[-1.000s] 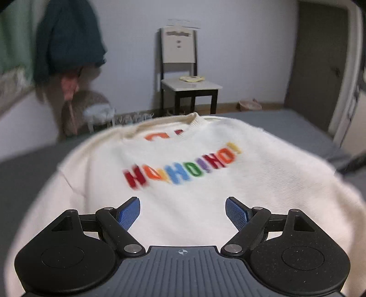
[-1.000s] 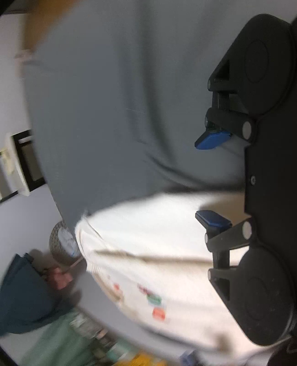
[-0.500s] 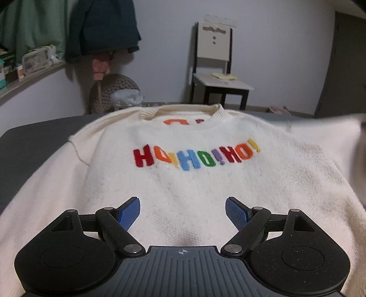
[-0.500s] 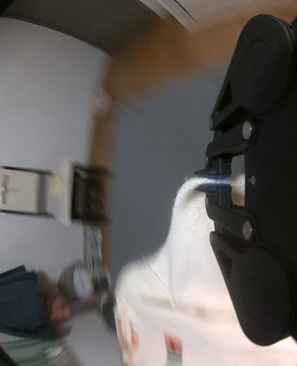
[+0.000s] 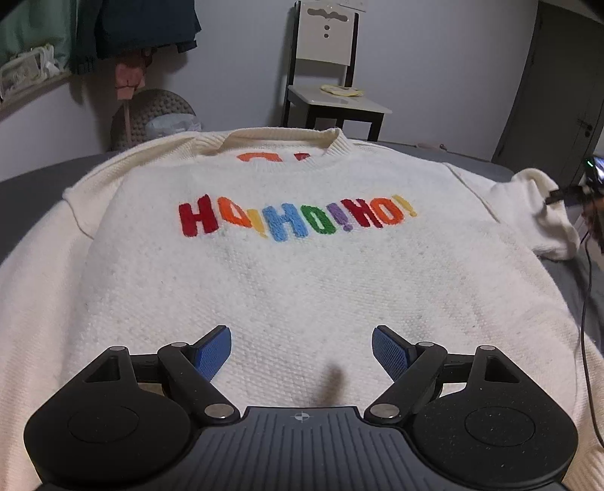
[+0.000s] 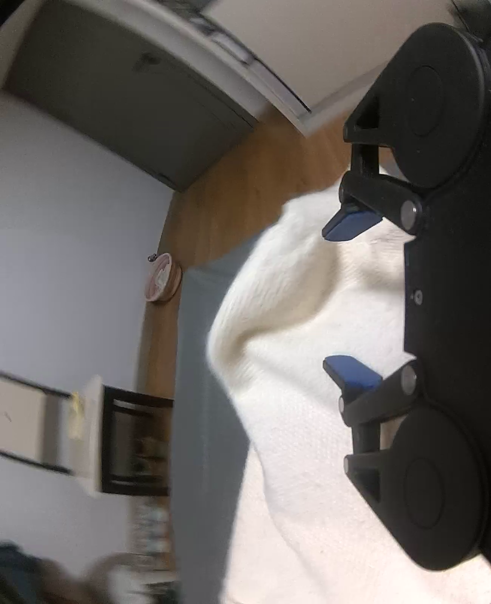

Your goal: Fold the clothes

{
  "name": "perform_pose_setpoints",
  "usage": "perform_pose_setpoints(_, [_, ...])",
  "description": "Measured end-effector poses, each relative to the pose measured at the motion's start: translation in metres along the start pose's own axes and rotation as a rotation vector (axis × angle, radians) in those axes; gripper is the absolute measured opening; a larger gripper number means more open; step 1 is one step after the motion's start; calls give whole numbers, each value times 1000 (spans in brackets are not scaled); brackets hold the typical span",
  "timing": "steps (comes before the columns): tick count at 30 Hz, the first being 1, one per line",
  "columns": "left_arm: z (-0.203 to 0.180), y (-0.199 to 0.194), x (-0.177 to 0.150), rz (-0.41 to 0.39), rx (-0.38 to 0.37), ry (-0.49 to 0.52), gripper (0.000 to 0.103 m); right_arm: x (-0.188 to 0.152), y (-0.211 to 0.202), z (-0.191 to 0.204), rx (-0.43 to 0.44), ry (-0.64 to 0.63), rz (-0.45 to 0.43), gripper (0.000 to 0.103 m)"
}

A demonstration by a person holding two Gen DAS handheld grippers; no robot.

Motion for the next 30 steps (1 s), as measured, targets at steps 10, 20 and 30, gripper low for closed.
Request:
perform_pose_setpoints(10, [-15,7,-5,39,-7,33,83,-83,47,-175,19,581,156,49])
perform_pose_setpoints(20, [-16,12,-5,63,39,15,83,-55,53,-146,143,647,80,51])
perform_pose_setpoints(30, [-13,10,-8,72,43,-4,83,-50,63,-107,97,521,286,13])
Point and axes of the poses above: each gripper's, at about its wrist camera, not at the fingertips, and y roughly the way its jaws point, z to its left, x to its top, the point moved 7 cm from there along y, roughly the way its jaws point, and after that the axes turned 10 degrees about -x, right-handed, at the moved point
